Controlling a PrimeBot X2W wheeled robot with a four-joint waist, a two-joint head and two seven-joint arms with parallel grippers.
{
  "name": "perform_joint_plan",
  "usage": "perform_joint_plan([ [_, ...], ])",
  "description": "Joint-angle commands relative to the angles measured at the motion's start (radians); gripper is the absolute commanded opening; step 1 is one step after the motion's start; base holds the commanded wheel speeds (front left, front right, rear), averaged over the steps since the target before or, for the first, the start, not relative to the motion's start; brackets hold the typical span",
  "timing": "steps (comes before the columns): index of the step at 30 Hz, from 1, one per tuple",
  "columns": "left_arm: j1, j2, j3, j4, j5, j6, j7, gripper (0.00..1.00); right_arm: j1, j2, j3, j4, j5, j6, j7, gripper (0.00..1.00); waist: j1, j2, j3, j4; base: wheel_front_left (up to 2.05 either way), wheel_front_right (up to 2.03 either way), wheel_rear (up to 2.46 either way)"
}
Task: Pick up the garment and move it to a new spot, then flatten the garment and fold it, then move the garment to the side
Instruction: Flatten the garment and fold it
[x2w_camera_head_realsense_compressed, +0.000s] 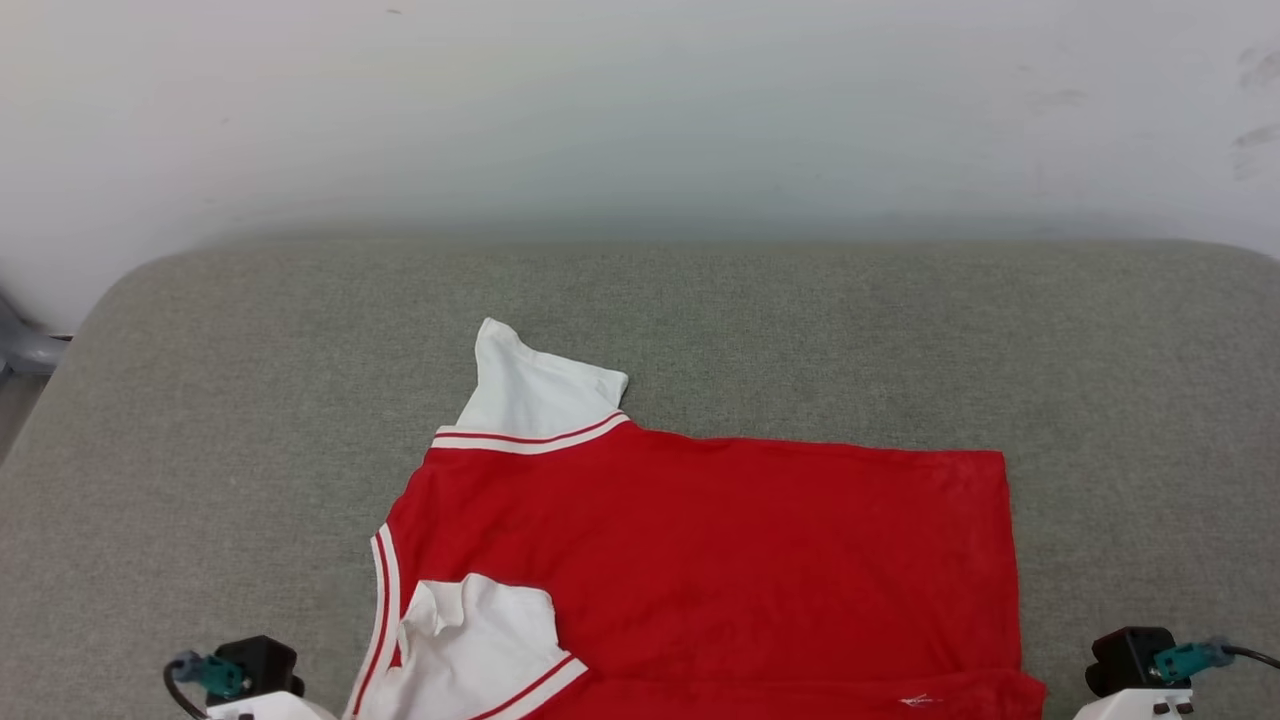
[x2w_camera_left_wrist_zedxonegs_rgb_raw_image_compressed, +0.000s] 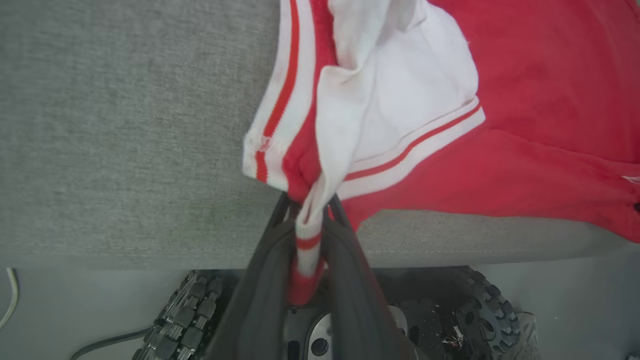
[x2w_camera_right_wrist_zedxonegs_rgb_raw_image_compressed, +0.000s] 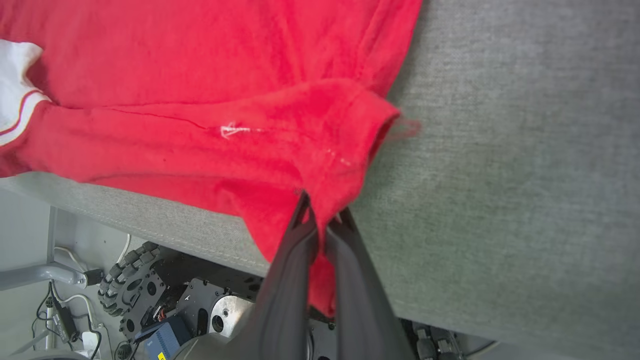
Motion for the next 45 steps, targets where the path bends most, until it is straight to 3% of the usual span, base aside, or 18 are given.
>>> perform_joint_plan([
  [1, -0.013, -0.013, -0.005, 0.019, -0.001, -0.011, -0.012, 0.11, 0.001, 0.008, -0.001, 0.012, -0.009, -0.001, -0.022, 0.47, 0.0001, 0.0, 0.006, -0.002, 0.0, 0.0, 0.0],
  [2, -0.024, -0.019, -0.006, 0.036, 0.005, -0.017, -0.023, 0.78, -0.005, 0.009, -0.001, 0.018, -0.014, -0.001, -0.042, 1.0, 0.0001, 0.0, 0.009, -0.003, 0.0, 0.0, 0.0],
  [4, -0.031, -0.036, -0.023, 0.06, 0.0, -0.044, -0.025, 1.0, -0.016, 0.007, 0.005, 0.028, -0.03, -0.001, -0.092, 1.0, 0.0001, 0.0, 0.011, -0.005, 0.0, 0.0, 0.0],
  [10, -0.064, -0.048, -0.022, 0.106, 0.036, -0.067, -0.084, 1.0, -0.029, 0.023, -0.005, 0.033, -0.081, -0.001, -0.247, 1.0, 0.0001, 0.0, 0.006, -0.01, 0.0, 0.0, 0.0],
  [18, -0.157, -0.075, 0.002, 0.117, 0.15, -0.085, -0.282, 1.0, -0.061, 0.105, -0.081, -0.012, -0.227, -0.001, -0.523, 1.0, 0.0001, 0.0, 0.002, -0.015, 0.0, 0.0, 0.0],
  [25, -0.267, -0.124, 0.01, 0.146, 0.257, -0.096, -0.479, 1.0, -0.109, 0.147, -0.131, -0.119, -0.343, -0.001, -0.647, 1.0, 0.0001, 0.0, 0.062, -0.04, 0.0, 0.0, 0.0],
  [29, -0.369, -0.132, 0.013, 0.182, 0.295, -0.112, -0.524, 1.0, -0.148, 0.156, -0.139, -0.193, -0.388, -0.001, -0.674, 1.0, 0.0001, 0.0, 0.145, -0.061, 0.0, 0.0, 0.0],
  [34, -0.539, -0.134, 0.014, 0.25, 0.302, -0.136, -0.481, 1.0, -0.209, 0.163, -0.153, -0.233, -0.393, -0.001, -0.674, 1.0, 0.0001, 0.0, 0.263, -0.088, 0.0, 0.0, 0.0],
  [39, -0.707, -0.124, 0.011, 0.341, 0.271, -0.18, -0.369, 1.0, -0.267, 0.168, -0.146, -0.226, -0.379, -0.001, -0.683, 1.0, 0.0001, 0.0, 0.348, -0.123, 0.0, 0.0, 0.0],
  [41, -0.763, -0.115, 0.012, 0.386, 0.247, -0.198, -0.305, 1.0, -0.282, 0.17, -0.14, -0.21, -0.375, -0.001, -0.692, 1.0, 0.0001, 0.0, 0.367, -0.137, 0.0, 0.0, 0.0],
  [42, -0.831, -0.095, 0.007, 0.452, 0.209, -0.22, -0.184, 1.0, -0.299, 0.174, -0.132, -0.184, -0.368, -0.001, -0.704, 1.0, 0.0001, 0.0, 0.387, -0.159, 0.0, 0.0, 0.0],
  [45, -0.891, -0.061, 0.007, 0.509, 0.177, -0.233, -0.064, 1.0, -0.317, 0.177, -0.121, -0.164, -0.357, -0.001, -0.714, 1.0, 0.0001, 0.0, 0.41, -0.183, 0.0, 0.0, 0.0],
])
